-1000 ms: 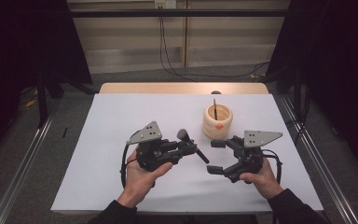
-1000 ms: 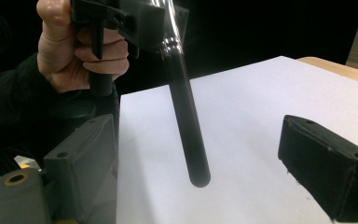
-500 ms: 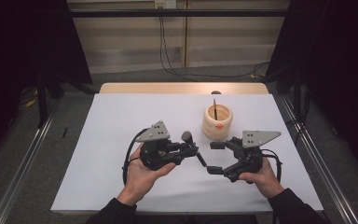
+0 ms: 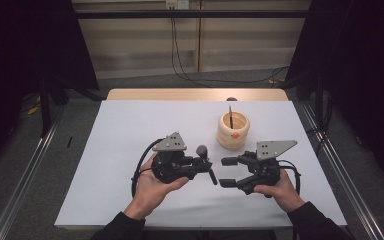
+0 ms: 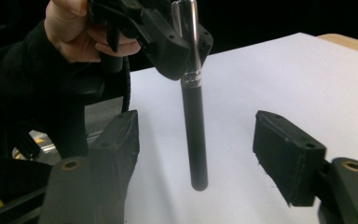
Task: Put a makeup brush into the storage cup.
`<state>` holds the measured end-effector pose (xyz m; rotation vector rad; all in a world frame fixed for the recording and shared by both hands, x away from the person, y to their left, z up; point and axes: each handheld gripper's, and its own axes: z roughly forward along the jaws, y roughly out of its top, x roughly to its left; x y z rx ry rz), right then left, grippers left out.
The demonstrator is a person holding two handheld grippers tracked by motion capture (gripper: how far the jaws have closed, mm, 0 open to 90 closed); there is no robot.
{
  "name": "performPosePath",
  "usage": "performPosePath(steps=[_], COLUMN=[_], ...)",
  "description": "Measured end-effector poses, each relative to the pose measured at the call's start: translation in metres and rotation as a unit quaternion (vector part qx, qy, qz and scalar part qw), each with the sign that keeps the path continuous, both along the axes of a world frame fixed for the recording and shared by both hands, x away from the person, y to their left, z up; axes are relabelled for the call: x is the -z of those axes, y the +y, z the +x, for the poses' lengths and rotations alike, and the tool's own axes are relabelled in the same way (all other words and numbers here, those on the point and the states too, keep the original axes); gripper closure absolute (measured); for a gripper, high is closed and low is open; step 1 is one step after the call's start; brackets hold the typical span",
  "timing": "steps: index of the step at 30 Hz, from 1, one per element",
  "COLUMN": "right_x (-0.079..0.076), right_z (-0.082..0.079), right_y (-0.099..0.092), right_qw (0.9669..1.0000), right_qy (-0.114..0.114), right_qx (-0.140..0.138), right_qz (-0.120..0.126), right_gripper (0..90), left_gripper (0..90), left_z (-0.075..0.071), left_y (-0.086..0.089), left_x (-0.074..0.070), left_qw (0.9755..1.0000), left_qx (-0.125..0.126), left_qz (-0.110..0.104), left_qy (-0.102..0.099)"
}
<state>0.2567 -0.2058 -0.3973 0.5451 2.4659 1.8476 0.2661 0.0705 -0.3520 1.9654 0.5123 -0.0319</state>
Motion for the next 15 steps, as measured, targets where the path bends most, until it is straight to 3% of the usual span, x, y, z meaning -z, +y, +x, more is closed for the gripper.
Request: performPosePath(steps=[2,10,15], right_x=[0.001,0.005,0.007], right_z=[0.0,0.0,0.001], right_y=[0.002,0.009,0.014], right_qw=[1.0,0.9994,0.9991], right_qy=[0.002,0.007,0.008], right_qx=[-0.003,-0.015,-0.022], right_qz=[-0.007,-0.03,-0.034], right_gripper=[35.2,47.3,57.3], left_gripper=[77.7,77.7,77.7], left_z=[0.0,-0.001,-0.002], left_y=[0.0,-0.006,-0.01], left_x=[0.001,0.006,0.008], left_qw=[0.9999,0.9997,0.9997], left_qx=[-0.01,0.002,0.009], left_qz=[0.002,0.022,0.019], left_qy=[0.0,0.009,0.012])
